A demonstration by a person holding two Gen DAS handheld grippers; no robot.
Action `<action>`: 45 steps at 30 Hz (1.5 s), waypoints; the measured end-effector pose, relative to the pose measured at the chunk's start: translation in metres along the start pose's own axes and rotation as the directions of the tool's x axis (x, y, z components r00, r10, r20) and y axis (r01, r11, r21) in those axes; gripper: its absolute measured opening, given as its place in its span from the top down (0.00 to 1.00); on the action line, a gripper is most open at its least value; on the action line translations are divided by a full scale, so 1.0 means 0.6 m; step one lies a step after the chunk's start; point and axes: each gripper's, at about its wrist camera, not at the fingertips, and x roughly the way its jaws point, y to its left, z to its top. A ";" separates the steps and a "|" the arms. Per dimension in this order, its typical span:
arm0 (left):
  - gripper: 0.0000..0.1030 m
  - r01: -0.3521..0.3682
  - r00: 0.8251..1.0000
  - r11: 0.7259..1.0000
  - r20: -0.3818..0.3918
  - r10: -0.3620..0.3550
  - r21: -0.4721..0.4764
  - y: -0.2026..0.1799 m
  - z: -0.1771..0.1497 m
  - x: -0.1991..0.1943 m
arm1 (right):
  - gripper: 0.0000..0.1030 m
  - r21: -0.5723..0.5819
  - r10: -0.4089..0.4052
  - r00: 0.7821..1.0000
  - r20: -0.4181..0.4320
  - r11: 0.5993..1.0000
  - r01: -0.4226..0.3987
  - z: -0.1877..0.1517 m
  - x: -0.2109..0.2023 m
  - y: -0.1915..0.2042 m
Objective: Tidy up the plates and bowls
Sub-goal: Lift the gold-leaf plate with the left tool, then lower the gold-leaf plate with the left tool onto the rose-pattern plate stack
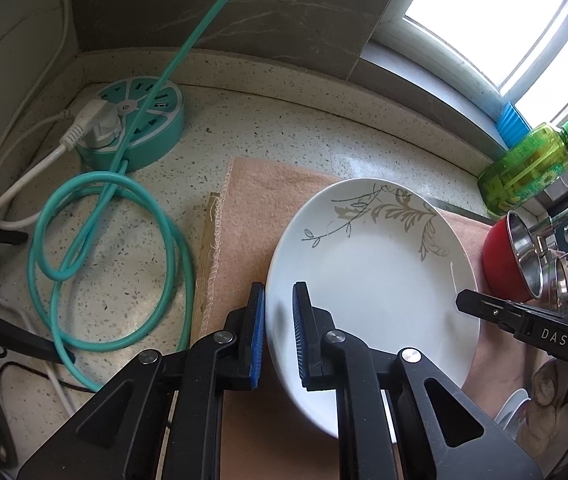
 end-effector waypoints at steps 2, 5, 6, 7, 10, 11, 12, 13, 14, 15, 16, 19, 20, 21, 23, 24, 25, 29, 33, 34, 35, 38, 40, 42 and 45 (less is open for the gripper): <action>0.88 0.015 1.000 1.000 -0.004 -0.015 -0.013 0.004 0.001 0.001 | 0.90 0.000 -0.003 1.000 -0.002 1.000 0.003 0.000 0.000 0.000; 0.88 0.025 1.000 0.999 -0.001 -0.025 -0.024 0.006 -0.002 -0.003 | 0.90 0.001 -0.010 1.000 -0.009 1.000 0.010 -0.005 0.000 0.002; 0.88 0.023 1.000 0.999 0.001 -0.023 -0.023 0.005 -0.005 -0.004 | 0.90 0.001 -0.011 1.000 -0.012 1.000 0.011 -0.008 -0.001 0.002; 0.88 0.024 1.000 0.999 0.000 -0.024 -0.025 0.004 -0.007 -0.006 | 0.90 0.001 -0.011 1.000 -0.014 1.000 0.011 -0.012 -0.003 0.002; 0.88 0.028 1.000 0.999 -0.003 -0.028 -0.034 0.002 -0.014 -0.009 | 0.90 0.005 -0.009 1.000 -0.014 1.000 0.009 -0.022 -0.011 0.000; 0.88 0.028 1.000 0.999 -0.002 -0.028 -0.036 0.001 -0.017 -0.011 | 0.90 0.006 -0.010 1.000 -0.009 1.000 0.010 -0.025 -0.015 0.000; 0.88 0.028 1.000 0.999 -0.002 -0.028 -0.036 0.000 -0.020 -0.013 | 0.90 0.008 -0.010 1.000 -0.005 1.000 0.010 -0.028 -0.018 0.001; 0.88 0.032 0.999 0.999 -0.002 -0.032 -0.038 -0.001 -0.022 -0.016 | 0.90 0.008 -0.010 1.000 -0.003 1.000 0.010 -0.031 -0.021 0.001; 0.88 0.036 0.999 0.999 -0.003 -0.036 -0.040 -0.001 -0.025 -0.019 | 0.90 0.010 -0.004 1.000 -0.004 1.000 0.004 -0.033 -0.023 -0.001; 0.88 0.033 0.999 0.999 -0.004 -0.034 -0.038 -0.002 -0.028 -0.021 | 0.90 0.017 0.004 1.000 -0.005 1.000 -0.004 -0.036 -0.025 -0.002; 0.88 0.029 1.000 0.999 -0.005 -0.029 -0.036 -0.004 -0.030 -0.023 | 0.90 0.020 0.007 1.000 -0.005 1.000 -0.007 -0.040 -0.027 -0.003; 0.88 0.026 1.000 0.999 0.003 -0.026 -0.035 -0.008 -0.037 -0.035 | 0.90 0.010 0.004 1.000 0.002 1.000 -0.004 -0.050 -0.037 0.002; 0.88 0.025 1.000 0.999 0.007 -0.025 -0.036 -0.009 -0.040 -0.041 | 0.90 0.009 0.007 1.000 0.004 1.000 -0.007 -0.053 -0.042 0.003; 0.88 0.024 1.000 0.999 0.010 -0.023 -0.035 -0.011 -0.042 -0.046 | 0.90 0.008 0.010 1.000 0.007 1.000 -0.010 -0.056 -0.047 0.003; 0.88 0.025 0.999 0.999 0.021 -0.024 -0.039 -0.015 -0.045 -0.057 | 0.90 0.003 0.014 1.000 0.014 1.000 -0.014 -0.063 -0.058 0.006; 0.88 0.027 0.999 0.999 0.030 -0.025 -0.043 -0.016 -0.047 -0.065 | 0.90 -0.002 0.016 1.000 0.015 1.000 -0.016 -0.066 -0.064 0.008; 0.88 0.027 0.999 0.999 0.038 -0.025 -0.046 -0.019 -0.050 -0.072 | 0.90 -0.006 0.019 1.000 0.017 1.000 -0.018 -0.069 -0.071 0.009; 0.88 0.032 0.998 0.998 0.064 -0.029 -0.050 -0.030 -0.061 -0.102 | 0.90 -0.012 0.036 0.999 0.022 0.999 -0.036 -0.082 -0.096 0.007; 0.88 0.029 0.996 0.999 0.091 -0.025 -0.043 -0.050 -0.074 -0.128 | 0.90 -0.013 0.046 0.998 0.034 0.999 -0.045 -0.096 -0.116 0.002; 0.88 0.025 0.995 0.999 0.095 -0.021 -0.043 -0.054 -0.079 -0.132 | 0.89 -0.017 0.046 0.998 0.036 0.999 -0.046 -0.101 -0.122 0.000; 0.88 0.024 0.995 0.999 0.100 -0.019 -0.044 -0.058 -0.083 -0.136 | 0.90 -0.023 0.045 0.998 0.038 0.999 -0.044 -0.105 -0.127 -0.001; 0.88 0.027 0.994 0.998 0.105 -0.021 -0.051 -0.070 -0.098 -0.146 | 0.90 -0.030 0.046 0.998 0.043 0.999 -0.045 -0.116 -0.144 -0.009; 0.88 0.024 0.994 0.998 0.109 -0.018 -0.052 -0.081 -0.108 -0.149 | 0.89 -0.043 0.040 0.998 0.050 0.998 -0.038 -0.125 -0.154 -0.013; 0.88 0.028 0.994 0.998 0.111 -0.021 -0.058 -0.089 -0.119 -0.151 | 0.89 -0.051 0.038 0.998 0.049 0.998 -0.036 -0.132 -0.161 -0.018; 0.88 0.035 0.994 0.997 0.106 -0.027 -0.075 -0.100 -0.136 -0.151 | 0.89 -0.059 0.041 0.998 0.044 0.998 -0.038 -0.143 -0.171 -0.032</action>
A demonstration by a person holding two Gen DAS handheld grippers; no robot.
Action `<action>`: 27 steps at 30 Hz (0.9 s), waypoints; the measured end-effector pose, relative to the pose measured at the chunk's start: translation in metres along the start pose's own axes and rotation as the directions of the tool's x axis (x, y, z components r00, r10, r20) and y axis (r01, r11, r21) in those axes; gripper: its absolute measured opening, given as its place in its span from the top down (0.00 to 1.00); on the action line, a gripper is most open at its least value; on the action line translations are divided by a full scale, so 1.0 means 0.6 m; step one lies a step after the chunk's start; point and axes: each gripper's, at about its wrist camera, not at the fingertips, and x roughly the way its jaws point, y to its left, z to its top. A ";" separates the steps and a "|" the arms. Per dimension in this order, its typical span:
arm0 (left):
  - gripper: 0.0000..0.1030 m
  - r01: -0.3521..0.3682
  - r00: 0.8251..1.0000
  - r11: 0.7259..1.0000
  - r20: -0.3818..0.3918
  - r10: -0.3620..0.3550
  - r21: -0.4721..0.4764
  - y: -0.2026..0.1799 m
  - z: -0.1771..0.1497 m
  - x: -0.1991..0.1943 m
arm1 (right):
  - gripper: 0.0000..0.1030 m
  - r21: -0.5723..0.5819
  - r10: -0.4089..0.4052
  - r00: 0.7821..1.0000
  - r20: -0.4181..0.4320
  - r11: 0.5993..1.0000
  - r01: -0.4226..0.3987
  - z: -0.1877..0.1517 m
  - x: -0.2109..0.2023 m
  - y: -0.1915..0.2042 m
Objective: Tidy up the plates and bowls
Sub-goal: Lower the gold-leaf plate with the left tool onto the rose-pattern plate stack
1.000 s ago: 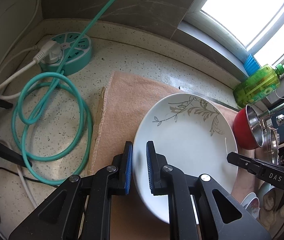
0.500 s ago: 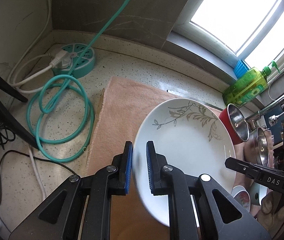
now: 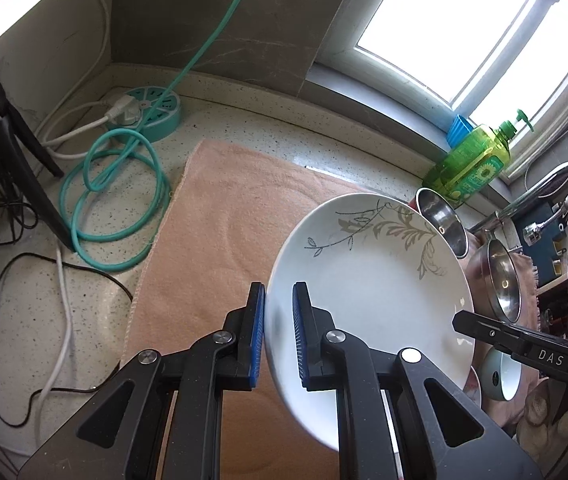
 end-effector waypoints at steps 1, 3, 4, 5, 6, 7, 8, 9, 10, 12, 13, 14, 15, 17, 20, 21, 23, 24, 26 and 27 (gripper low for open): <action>0.88 0.004 1.000 1.000 -0.001 -0.004 -0.006 -0.004 -0.006 -0.001 | 0.89 -0.002 -0.001 1.000 -0.001 1.000 0.001 -0.005 -0.003 -0.005; 0.88 -0.003 1.000 1.000 -0.002 0.003 -0.006 -0.015 -0.020 -0.002 | 0.89 -0.006 -0.002 1.000 -0.007 1.000 0.002 -0.017 -0.010 -0.015; 0.88 -0.006 1.000 1.000 -0.003 0.006 -0.006 -0.020 -0.028 -0.002 | 0.89 -0.008 -0.003 1.000 -0.010 1.000 0.003 -0.022 -0.013 -0.021; 0.88 -0.006 1.000 1.000 -0.004 0.006 -0.008 -0.025 -0.035 -0.003 | 0.89 -0.007 -0.001 1.000 -0.013 1.000 0.001 -0.029 -0.017 -0.027; 0.88 -0.005 1.000 1.000 -0.007 0.005 -0.010 -0.030 -0.041 -0.003 | 0.89 -0.006 0.003 1.000 -0.017 1.000 -0.003 -0.035 -0.022 -0.035; 0.88 -0.008 1.000 1.000 -0.010 0.007 -0.010 -0.035 -0.047 -0.003 | 0.89 -0.008 0.006 1.000 -0.021 1.000 -0.006 -0.041 -0.026 -0.042; 0.88 -0.012 1.000 1.000 -0.011 0.012 -0.007 -0.041 -0.054 -0.004 | 0.89 -0.010 0.005 1.000 -0.024 1.000 -0.005 -0.046 -0.030 -0.047; 0.88 -0.015 1.000 1.000 -0.012 0.015 -0.004 -0.048 -0.060 -0.004 | 0.89 -0.012 0.004 1.000 -0.025 1.000 -0.004 -0.052 -0.034 -0.053; 0.88 -0.015 1.000 1.000 -0.015 0.015 -0.004 -0.054 -0.067 -0.005 | 0.89 -0.014 0.002 1.000 -0.027 1.000 -0.003 -0.057 -0.038 -0.060; 0.88 -0.009 1.000 1.000 -0.019 0.008 -0.012 -0.065 -0.079 -0.006 | 0.89 -0.010 0.006 0.999 -0.036 1.000 -0.006 -0.064 -0.046 -0.076; 0.88 -0.007 1.000 1.000 -0.021 0.007 -0.015 -0.070 -0.085 -0.006 | 0.89 -0.009 0.007 0.999 -0.040 1.000 -0.008 -0.068 -0.050 -0.084; 0.88 -0.006 1.000 1.000 -0.021 0.005 -0.015 -0.077 -0.090 -0.007 | 0.89 -0.010 0.007 0.999 -0.044 1.000 -0.007 -0.071 -0.054 -0.091; 0.88 -0.006 1.000 1.000 -0.021 0.005 -0.013 -0.085 -0.096 -0.007 | 0.89 -0.011 0.006 0.999 -0.047 1.000 -0.006 -0.075 -0.058 -0.098; 0.88 -0.004 1.000 1.000 -0.020 0.004 -0.015 -0.099 -0.106 -0.007 | 0.89 -0.016 0.002 0.999 -0.053 1.000 -0.003 -0.082 -0.066 -0.111; 0.88 0.003 1.000 1.000 -0.024 -0.003 -0.020 -0.115 -0.122 -0.008 | 0.89 -0.025 0.000 0.998 -0.063 1.000 -0.002 -0.092 -0.080 -0.128; 0.88 0.003 1.000 1.000 -0.025 -0.003 -0.021 -0.121 -0.127 -0.008 | 0.89 -0.029 -0.001 0.998 -0.064 1.000 -0.001 -0.096 -0.082 -0.131; 0.88 0.001 1.000 1.000 -0.027 -0.002 -0.020 -0.131 -0.136 -0.009 | 0.89 -0.038 -0.006 0.998 -0.068 0.999 0.004 -0.105 -0.090 -0.142; 0.88 0.000 1.000 1.000 -0.026 0.000 -0.021 -0.135 -0.141 -0.010 | 0.89 -0.042 -0.007 0.997 -0.072 0.999 0.004 -0.110 -0.092 -0.146; 0.88 -0.008 1.000 1.000 -0.022 0.007 -0.023 -0.144 -0.150 -0.012 | 0.89 -0.045 -0.001 0.996 -0.084 0.999 -0.003 -0.119 -0.095 -0.154; 0.88 -0.008 1.000 0.999 -0.018 0.007 -0.032 -0.146 -0.156 -0.015 | 0.89 -0.045 0.002 0.996 -0.089 0.999 -0.006 -0.124 -0.097 -0.158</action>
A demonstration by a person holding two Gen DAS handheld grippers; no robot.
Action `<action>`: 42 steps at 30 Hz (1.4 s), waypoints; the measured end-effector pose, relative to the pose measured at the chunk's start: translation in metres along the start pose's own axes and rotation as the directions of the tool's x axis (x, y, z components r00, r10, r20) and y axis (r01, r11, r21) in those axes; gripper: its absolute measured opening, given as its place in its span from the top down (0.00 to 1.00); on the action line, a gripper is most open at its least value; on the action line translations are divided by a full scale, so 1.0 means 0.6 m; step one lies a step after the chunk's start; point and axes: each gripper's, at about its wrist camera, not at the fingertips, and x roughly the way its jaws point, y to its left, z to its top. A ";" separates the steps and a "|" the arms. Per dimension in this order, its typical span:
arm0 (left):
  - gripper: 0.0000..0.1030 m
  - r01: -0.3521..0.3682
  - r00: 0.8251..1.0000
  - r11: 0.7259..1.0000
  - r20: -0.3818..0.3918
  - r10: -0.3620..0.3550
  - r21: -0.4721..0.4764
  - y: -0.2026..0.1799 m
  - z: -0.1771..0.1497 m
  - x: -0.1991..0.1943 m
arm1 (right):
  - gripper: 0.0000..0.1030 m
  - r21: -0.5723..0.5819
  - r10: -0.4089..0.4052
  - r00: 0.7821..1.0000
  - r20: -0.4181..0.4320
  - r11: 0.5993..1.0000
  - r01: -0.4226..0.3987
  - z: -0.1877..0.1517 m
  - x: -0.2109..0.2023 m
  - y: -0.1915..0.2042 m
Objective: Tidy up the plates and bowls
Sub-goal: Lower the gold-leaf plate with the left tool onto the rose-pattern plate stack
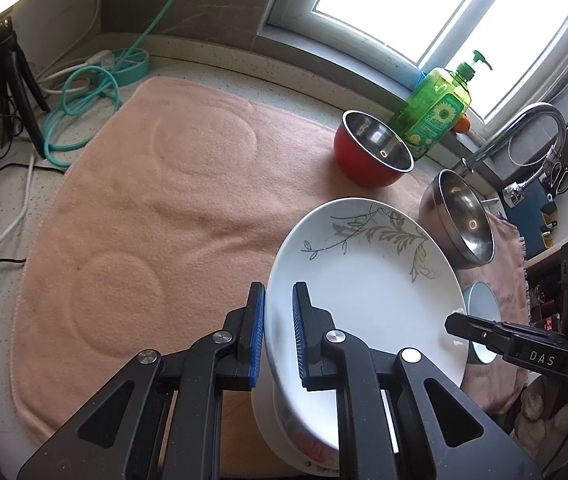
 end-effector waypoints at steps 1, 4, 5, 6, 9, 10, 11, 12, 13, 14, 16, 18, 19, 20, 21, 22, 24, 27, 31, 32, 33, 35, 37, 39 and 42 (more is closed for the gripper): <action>0.88 0.002 1.000 1.000 0.003 -0.002 -0.011 -0.001 -0.005 -0.003 | 0.89 -0.005 0.002 1.000 -0.004 1.000 -0.002 -0.006 -0.001 -0.002; 0.88 0.003 1.000 0.999 0.007 -0.003 -0.035 -0.005 -0.021 -0.008 | 0.89 -0.019 0.008 1.000 -0.019 1.000 -0.008 -0.021 -0.002 -0.009; 0.88 0.001 1.000 0.999 0.005 -0.001 -0.038 -0.007 -0.026 -0.008 | 0.89 -0.019 0.010 1.000 -0.025 1.000 -0.011 -0.026 -0.002 -0.012; 0.88 -0.002 1.000 0.999 0.003 0.002 -0.038 -0.008 -0.031 -0.008 | 0.89 -0.021 0.012 0.999 -0.031 1.000 -0.012 -0.029 -0.001 -0.015; 0.88 -0.007 1.000 0.999 -0.004 0.007 -0.045 -0.012 -0.046 -0.008 | 0.89 -0.024 0.010 0.999 -0.041 1.000 -0.011 -0.036 0.003 -0.019; 0.88 -0.010 1.000 0.999 -0.004 0.010 -0.047 -0.013 -0.049 -0.009 | 0.89 -0.026 0.011 0.999 -0.044 1.000 -0.012 -0.038 0.004 -0.020; 0.88 -0.012 1.000 0.999 -0.003 0.012 -0.049 -0.014 -0.053 -0.009 | 0.89 -0.030 0.011 0.999 -0.047 0.999 -0.013 -0.039 0.005 -0.020; 0.88 -0.014 1.000 0.998 -0.004 0.014 -0.054 -0.014 -0.055 -0.009 | 0.89 -0.033 0.009 0.999 -0.048 0.999 -0.011 -0.040 0.007 -0.019; 0.88 -0.014 1.000 0.998 -0.005 0.014 -0.057 -0.014 -0.058 -0.009 | 0.89 -0.041 0.004 0.999 -0.048 0.999 -0.006 -0.041 0.008 -0.018; 0.88 -0.017 1.000 0.998 -0.007 0.017 -0.058 -0.014 -0.060 -0.008 | 0.89 -0.051 -0.002 0.999 -0.047 0.999 -0.001 -0.043 0.008 -0.016; 0.88 -0.023 1.000 0.998 -0.010 0.023 -0.063 -0.013 -0.065 -0.006 | 0.89 -0.056 -0.004 0.999 -0.051 0.998 0.001 -0.045 0.009 -0.016; 0.88 -0.026 1.000 0.997 -0.015 0.025 -0.068 -0.012 -0.069 -0.004 | 0.89 -0.057 -0.003 0.998 -0.058 0.998 -0.001 -0.047 0.012 -0.017; 0.88 -0.024 1.000 0.997 -0.017 0.023 -0.071 -0.011 -0.071 -0.003 | 0.89 -0.060 -0.005 0.998 -0.060 0.998 0.002 -0.048 0.014 -0.017; 0.88 -0.024 1.000 0.997 -0.019 0.022 -0.071 -0.011 -0.072 -0.002 | 0.89 -0.061 -0.008 0.998 -0.062 0.998 0.004 -0.048 0.016 -0.018; 0.88 -0.026 0.999 0.997 -0.020 0.024 -0.070 -0.012 -0.074 -0.001 | 0.89 -0.063 -0.012 0.998 -0.064 0.998 0.008 -0.049 0.018 -0.018; 0.88 -0.028 0.999 0.997 -0.022 0.026 -0.070 -0.012 -0.075 0.001 | 0.89 -0.066 -0.018 0.998 -0.065 0.998 0.013 -0.050 0.019 -0.018; 0.88 -0.028 0.999 0.997 -0.024 0.027 -0.073 -0.013 -0.076 0.003 | 0.89 -0.067 -0.018 0.998 -0.059 0.998 0.014 -0.049 0.020 -0.018; 0.88 -0.032 0.999 0.997 -0.029 0.030 -0.070 -0.014 -0.078 0.006 | 0.89 -0.079 -0.033 0.999 -0.044 0.996 0.029 -0.048 0.019 -0.015; 0.88 -0.038 0.999 0.997 -0.042 0.035 -0.063 -0.014 -0.080 0.010 | 0.88 -0.087 -0.040 0.998 -0.044 0.996 0.036 -0.047 0.020 -0.012; 0.88 -0.040 0.998 0.997 -0.046 0.037 -0.063 -0.012 -0.080 0.012 | 0.87 -0.088 -0.036 0.998 -0.046 0.996 0.032 -0.046 0.021 -0.011; 0.88 -0.040 0.998 0.997 -0.052 0.036 -0.065 -0.011 -0.081 0.014 | 0.86 -0.094 -0.041 0.998 -0.044 0.995 0.037 -0.046 0.021 -0.010; 0.88 -0.040 0.998 0.997 -0.056 0.036 -0.068 -0.010 -0.082 0.016 | 0.85 -0.102 -0.052 0.998 -0.039 0.994 0.048 -0.046 0.020 -0.007; 0.88 -0.044 0.997 0.997 -0.060 0.040 -0.060 -0.012 -0.082 0.017 | 0.84 -0.100 -0.052 0.998 -0.039 0.994 0.048 -0.045 0.019 -0.008; 0.88 -0.041 0.997 0.997 -0.062 0.038 -0.060 -0.012 -0.082 0.017 | 0.82 -0.104 -0.048 0.998 -0.044 0.994 0.043 -0.044 0.020 -0.008; 0.88 -0.037 0.997 0.997 -0.068 0.033 -0.064 -0.010 -0.081 0.018 | 0.80 -0.119 -0.051 0.998 -0.047 0.992 0.045 -0.044 0.020 -0.004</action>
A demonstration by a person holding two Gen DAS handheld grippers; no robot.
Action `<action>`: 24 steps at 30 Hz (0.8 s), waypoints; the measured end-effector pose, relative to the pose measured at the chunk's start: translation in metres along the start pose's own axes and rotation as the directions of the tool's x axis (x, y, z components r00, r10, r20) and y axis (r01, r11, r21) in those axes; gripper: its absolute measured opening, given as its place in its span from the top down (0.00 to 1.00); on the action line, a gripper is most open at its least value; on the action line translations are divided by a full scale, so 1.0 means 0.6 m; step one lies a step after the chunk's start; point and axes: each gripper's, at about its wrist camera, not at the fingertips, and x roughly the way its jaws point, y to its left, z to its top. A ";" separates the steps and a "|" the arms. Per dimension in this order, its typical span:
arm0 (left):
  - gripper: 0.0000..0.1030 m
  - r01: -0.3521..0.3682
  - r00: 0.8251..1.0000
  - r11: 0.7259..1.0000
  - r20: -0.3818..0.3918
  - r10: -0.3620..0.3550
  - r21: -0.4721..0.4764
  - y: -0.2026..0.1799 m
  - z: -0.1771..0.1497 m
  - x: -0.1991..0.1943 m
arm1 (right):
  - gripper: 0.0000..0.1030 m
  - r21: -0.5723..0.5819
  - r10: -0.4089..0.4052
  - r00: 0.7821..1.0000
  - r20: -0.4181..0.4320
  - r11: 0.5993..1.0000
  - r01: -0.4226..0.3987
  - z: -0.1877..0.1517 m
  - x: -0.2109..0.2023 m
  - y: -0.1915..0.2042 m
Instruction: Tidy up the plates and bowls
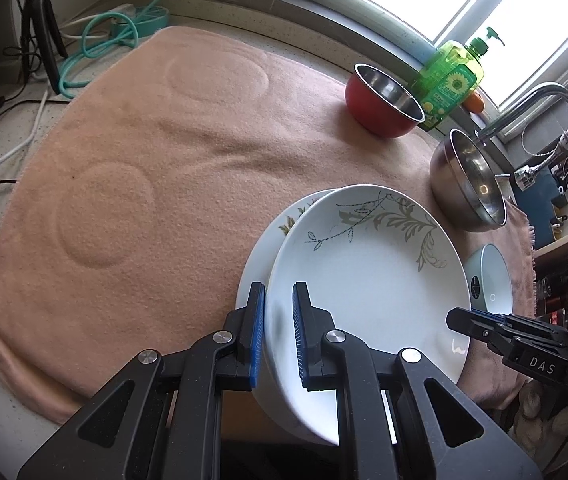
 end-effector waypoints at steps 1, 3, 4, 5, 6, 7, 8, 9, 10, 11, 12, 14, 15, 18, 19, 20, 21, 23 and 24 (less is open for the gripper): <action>0.88 -0.002 1.000 1.000 -0.001 0.002 0.004 -0.001 0.000 0.000 | 0.79 -0.001 -0.002 1.000 0.000 1.000 0.002 -0.001 0.000 0.001; 0.88 -0.004 1.000 1.000 -0.003 0.004 0.010 -0.001 -0.001 0.000 | 0.78 -0.003 -0.006 1.000 0.003 1.000 0.006 -0.002 -0.003 0.002; 0.88 -0.003 1.000 1.000 -0.004 0.003 0.010 -0.001 -0.001 0.000 | 0.74 -0.006 -0.009 1.000 0.003 1.000 0.009 -0.002 -0.004 0.002; 0.89 0.000 1.000 1.000 -0.005 0.000 0.012 -0.002 0.000 -0.001 | 0.71 -0.009 -0.012 1.000 0.000 1.000 0.012 -0.002 -0.004 0.002; 0.88 0.004 1.000 1.000 -0.008 -0.004 0.019 -0.004 0.000 0.000 | 0.71 -0.008 -0.011 1.000 -0.002 1.000 0.011 -0.002 -0.003 0.001; 0.88 0.000 1.000 1.000 -0.007 0.000 0.027 -0.006 0.001 0.000 | 0.71 -0.006 -0.008 1.000 -0.001 1.000 0.008 -0.003 -0.003 0.000; 0.88 -0.010 1.000 0.999 -0.004 0.011 0.036 -0.009 0.001 0.001 | 0.71 -0.010 -0.008 1.000 -0.001 1.000 0.008 -0.003 -0.003 0.000; 0.88 -0.018 1.000 0.999 -0.003 0.018 0.044 -0.011 0.001 0.002 | 0.71 -0.014 -0.010 1.000 -0.001 1.000 0.010 -0.003 -0.003 0.000; 0.88 -0.017 1.000 0.999 -0.004 0.017 0.043 -0.011 0.001 0.002 | 0.71 -0.017 -0.011 1.000 0.001 1.000 0.011 -0.004 -0.003 0.000; 0.88 -0.012 1.000 0.999 -0.006 0.013 0.038 -0.009 0.001 0.002 | 0.71 -0.017 -0.012 1.000 0.002 1.000 0.012 -0.004 -0.003 0.001; 0.88 -0.008 1.000 0.999 -0.008 0.009 0.035 -0.007 0.002 0.002 | 0.71 -0.018 -0.015 1.000 0.000 1.000 0.015 -0.004 -0.003 0.001; 0.88 -0.008 1.000 0.999 -0.012 0.008 0.034 -0.007 0.003 0.002 | 0.65 -0.030 -0.024 1.000 -0.003 0.999 0.024 -0.005 -0.002 0.005; 0.89 -0.009 1.000 0.999 -0.012 0.010 0.036 -0.007 0.003 0.002 | 0.62 -0.039 -0.021 1.000 -0.006 0.999 0.021 -0.006 -0.002 0.008; 0.88 -0.009 1.000 0.999 -0.015 0.010 0.040 -0.007 0.005 0.002 | 0.60 -0.041 -0.021 1.000 -0.006 0.999 0.020 -0.007 -0.001 0.011; 0.88 -0.006 1.000 0.999 -0.016 0.006 0.035 -0.007 0.006 0.003 | 0.60 -0.038 -0.016 1.000 -0.006 0.999 0.016 -0.007 -0.002 0.011; 0.88 -0.002 1.000 1.000 -0.016 0.002 0.030 -0.006 0.006 0.002 | 0.60 -0.031 -0.009 1.000 -0.001 0.999 0.009 -0.007 -0.004 0.009; 0.88 -0.001 1.000 1.000 -0.015 0.001 0.030 -0.005 0.007 0.000 | 0.60 -0.026 -0.002 1.000 0.005 1.000 0.002 -0.007 -0.007 0.007; 0.88 -0.005 1.000 1.000 -0.008 0.005 0.031 -0.004 0.008 -0.007 | 0.60 -0.024 -0.001 1.000 0.022 1.000 0.001 -0.006 -0.016 0.005; 0.88 -0.004 1.000 1.000 -0.001 0.004 0.027 -0.003 0.009 -0.011 | 0.60 -0.025 -0.001 0.999 0.033 1.000 0.002 -0.005 -0.022 0.004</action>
